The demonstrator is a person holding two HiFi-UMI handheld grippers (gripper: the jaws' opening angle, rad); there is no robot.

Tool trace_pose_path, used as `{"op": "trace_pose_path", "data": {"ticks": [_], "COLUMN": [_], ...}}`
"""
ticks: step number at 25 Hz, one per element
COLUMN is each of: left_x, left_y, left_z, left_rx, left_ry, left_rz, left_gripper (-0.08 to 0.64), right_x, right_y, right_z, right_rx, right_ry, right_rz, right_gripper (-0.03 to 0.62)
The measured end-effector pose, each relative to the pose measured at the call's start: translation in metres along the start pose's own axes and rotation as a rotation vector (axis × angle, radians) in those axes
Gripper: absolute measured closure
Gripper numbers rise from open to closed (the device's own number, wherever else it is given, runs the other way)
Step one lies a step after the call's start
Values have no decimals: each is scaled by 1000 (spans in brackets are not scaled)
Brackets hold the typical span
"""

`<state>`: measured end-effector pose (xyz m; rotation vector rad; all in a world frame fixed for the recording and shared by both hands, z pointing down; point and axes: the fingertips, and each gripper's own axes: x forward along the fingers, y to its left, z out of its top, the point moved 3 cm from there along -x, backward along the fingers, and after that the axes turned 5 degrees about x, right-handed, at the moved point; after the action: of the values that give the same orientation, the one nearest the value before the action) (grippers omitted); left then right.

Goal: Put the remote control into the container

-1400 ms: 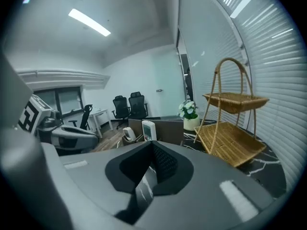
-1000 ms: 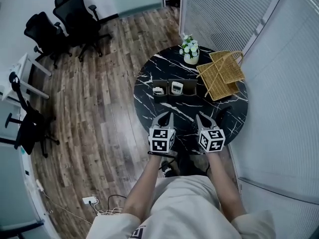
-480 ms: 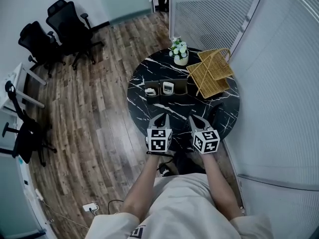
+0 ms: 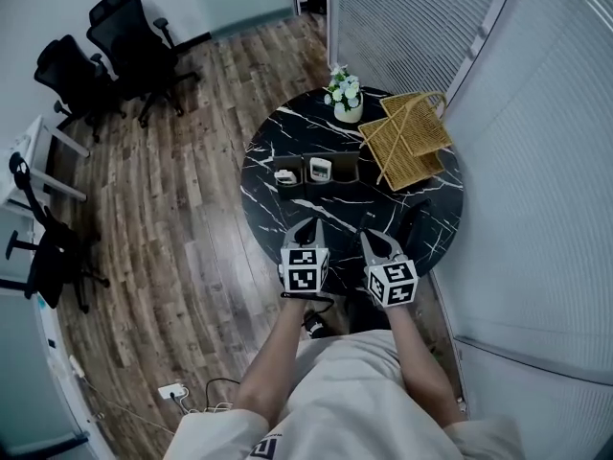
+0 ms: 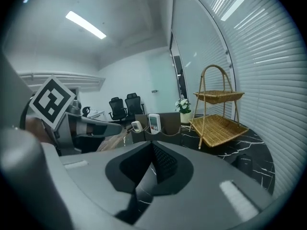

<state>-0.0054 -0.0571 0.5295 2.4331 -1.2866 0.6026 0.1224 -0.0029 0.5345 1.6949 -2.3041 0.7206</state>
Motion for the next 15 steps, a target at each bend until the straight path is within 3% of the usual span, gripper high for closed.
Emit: {"op": "trace_pose_path", "data": {"ticks": [11, 15], "left_x": [46, 71], "left_y": [-16, -46], "left_z": [-18, -37], "left_rx": [-37, -34], "left_ry": [81, 158], "left_rz": [53, -32], "left_gripper": [555, 519], "right_x": [14, 16], "right_y": [-53, -77], "right_z": [-6, -12], "right_rx": [65, 86], "right_ry": [60, 83], "right_rz": [6, 1], "right_gripper": [591, 591]}}
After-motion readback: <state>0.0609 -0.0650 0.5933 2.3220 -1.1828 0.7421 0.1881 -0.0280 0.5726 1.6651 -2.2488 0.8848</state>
